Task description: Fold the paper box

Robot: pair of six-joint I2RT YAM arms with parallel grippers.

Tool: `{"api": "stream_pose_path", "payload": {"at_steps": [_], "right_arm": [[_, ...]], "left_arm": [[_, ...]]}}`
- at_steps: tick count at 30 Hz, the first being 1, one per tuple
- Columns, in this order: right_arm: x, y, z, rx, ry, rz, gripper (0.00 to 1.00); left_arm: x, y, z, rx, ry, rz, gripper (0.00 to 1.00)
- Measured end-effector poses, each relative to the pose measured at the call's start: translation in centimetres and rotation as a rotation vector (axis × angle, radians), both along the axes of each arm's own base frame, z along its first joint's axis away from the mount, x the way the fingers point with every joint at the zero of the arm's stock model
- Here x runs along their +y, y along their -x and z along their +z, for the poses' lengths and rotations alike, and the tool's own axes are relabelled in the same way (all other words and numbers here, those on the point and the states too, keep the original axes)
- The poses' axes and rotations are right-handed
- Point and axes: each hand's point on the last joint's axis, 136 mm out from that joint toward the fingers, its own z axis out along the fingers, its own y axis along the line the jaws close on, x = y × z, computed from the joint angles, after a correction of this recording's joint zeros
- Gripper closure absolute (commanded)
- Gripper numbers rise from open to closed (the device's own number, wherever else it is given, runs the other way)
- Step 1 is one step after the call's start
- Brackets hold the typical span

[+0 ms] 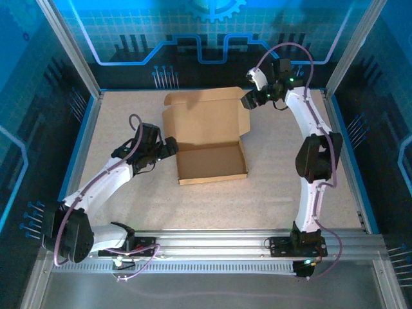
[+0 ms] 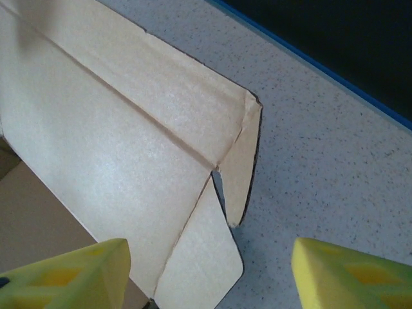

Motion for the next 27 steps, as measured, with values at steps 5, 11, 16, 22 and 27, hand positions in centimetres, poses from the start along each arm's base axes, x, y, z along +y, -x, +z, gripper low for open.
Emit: {"api": "stream_pose_path", "payload": {"at_steps": [5,11,16,22,27], "right_arm": [[0.7,-1.3,-1.2,0.007,0.004,0.067,0.37],[1.4,-1.6,-4.2,0.073,-0.011,0.118,0.48],[1.7,-1.2,-6.2,0.131,-0.024,0.143,0.85],[2.0,0.0,-5.3,0.119,-0.04,0.185,1.0],[2.1,2.8,-3.6,0.075,-0.041,0.245,1.0]], "left_arm": [[0.2,0.5,-0.1,0.002,0.001,-0.002,0.03],[0.4,0.8,-0.2,0.011,-0.003,0.001,0.02],[0.4,0.9,-0.3,0.014,-0.005,0.0,0.02],[-0.1,1.0,0.3,0.001,0.013,-0.041,0.01],[-0.1,0.7,1.3,-0.039,0.025,-0.079,0.01]]}}
